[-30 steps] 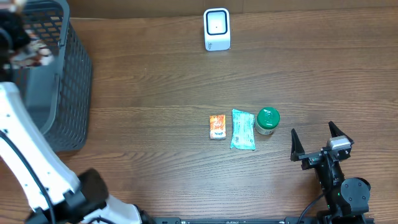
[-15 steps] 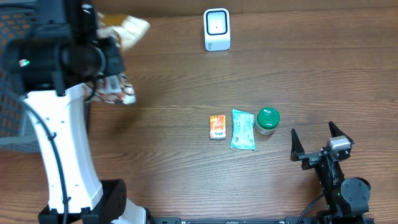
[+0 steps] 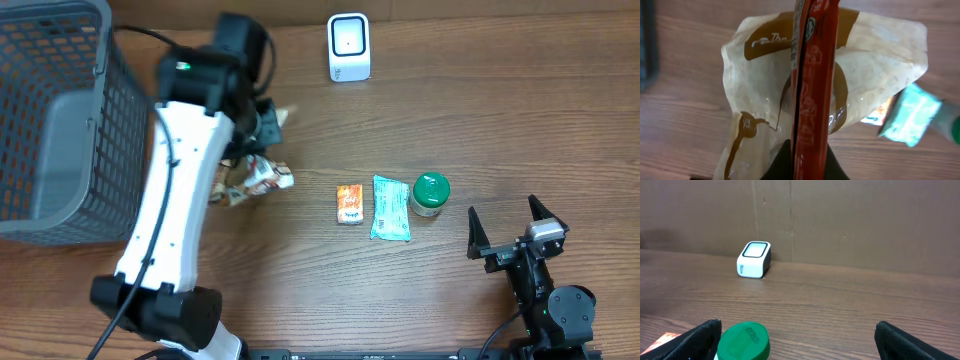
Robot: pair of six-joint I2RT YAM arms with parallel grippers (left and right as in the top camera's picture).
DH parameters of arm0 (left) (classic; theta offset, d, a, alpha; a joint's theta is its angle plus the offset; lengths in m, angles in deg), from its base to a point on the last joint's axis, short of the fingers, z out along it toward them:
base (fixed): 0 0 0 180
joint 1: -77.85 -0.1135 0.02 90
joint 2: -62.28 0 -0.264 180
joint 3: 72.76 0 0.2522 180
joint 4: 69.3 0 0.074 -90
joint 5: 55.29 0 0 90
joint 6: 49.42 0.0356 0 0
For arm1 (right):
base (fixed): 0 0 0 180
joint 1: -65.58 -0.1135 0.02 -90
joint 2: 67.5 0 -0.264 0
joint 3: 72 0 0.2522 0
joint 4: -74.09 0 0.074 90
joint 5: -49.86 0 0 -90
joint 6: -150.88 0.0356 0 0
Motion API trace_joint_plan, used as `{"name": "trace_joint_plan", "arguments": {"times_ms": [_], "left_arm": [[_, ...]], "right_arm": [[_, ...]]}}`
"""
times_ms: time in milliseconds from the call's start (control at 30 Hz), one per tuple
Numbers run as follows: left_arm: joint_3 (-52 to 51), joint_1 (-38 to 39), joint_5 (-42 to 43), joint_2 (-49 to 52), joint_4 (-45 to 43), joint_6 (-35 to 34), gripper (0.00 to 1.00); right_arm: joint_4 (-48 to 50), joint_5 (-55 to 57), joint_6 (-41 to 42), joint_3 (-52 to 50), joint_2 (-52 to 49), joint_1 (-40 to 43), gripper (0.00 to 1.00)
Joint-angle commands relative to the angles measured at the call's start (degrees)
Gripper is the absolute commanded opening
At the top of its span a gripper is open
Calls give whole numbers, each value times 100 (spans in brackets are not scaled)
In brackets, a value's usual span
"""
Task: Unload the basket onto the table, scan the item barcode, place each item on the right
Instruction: 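Lift the held snack bag out and carry it toward the table centre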
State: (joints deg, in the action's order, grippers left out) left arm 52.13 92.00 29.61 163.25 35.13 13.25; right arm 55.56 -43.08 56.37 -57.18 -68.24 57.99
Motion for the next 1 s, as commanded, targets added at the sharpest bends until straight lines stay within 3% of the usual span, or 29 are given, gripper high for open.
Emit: {"name": "trace_joint_plan", "arguments": {"times_ms": [0, 367, 633, 700, 767, 800, 967], "left_arm": [[-866, 197, -192, 31, -374, -404, 4], [-3469, 520, -326, 31, -2656, -396, 4], [-4369, 549, -232, 31, -3241, -400, 6], [-4505, 549, -162, 31, -3287, -398, 17], [-4605, 549, -96, 31, -3327, -400, 50], [-4616, 549, -76, 31, -3320, -398, 59], [-4435, 511, -83, 26, -3165, -319, 68]], "right_arm": [[13, 35, -7, -61, 39, -2, 100], [13, 35, -4, -61, 39, -2, 100], [13, 35, -7, -61, 39, -2, 100], [13, 35, -4, -61, 39, -2, 100], [13, 35, -7, -61, 39, -2, 100], [13, 35, -4, -61, 39, -2, 100], [13, 35, -4, -61, 39, -2, 100]]}}
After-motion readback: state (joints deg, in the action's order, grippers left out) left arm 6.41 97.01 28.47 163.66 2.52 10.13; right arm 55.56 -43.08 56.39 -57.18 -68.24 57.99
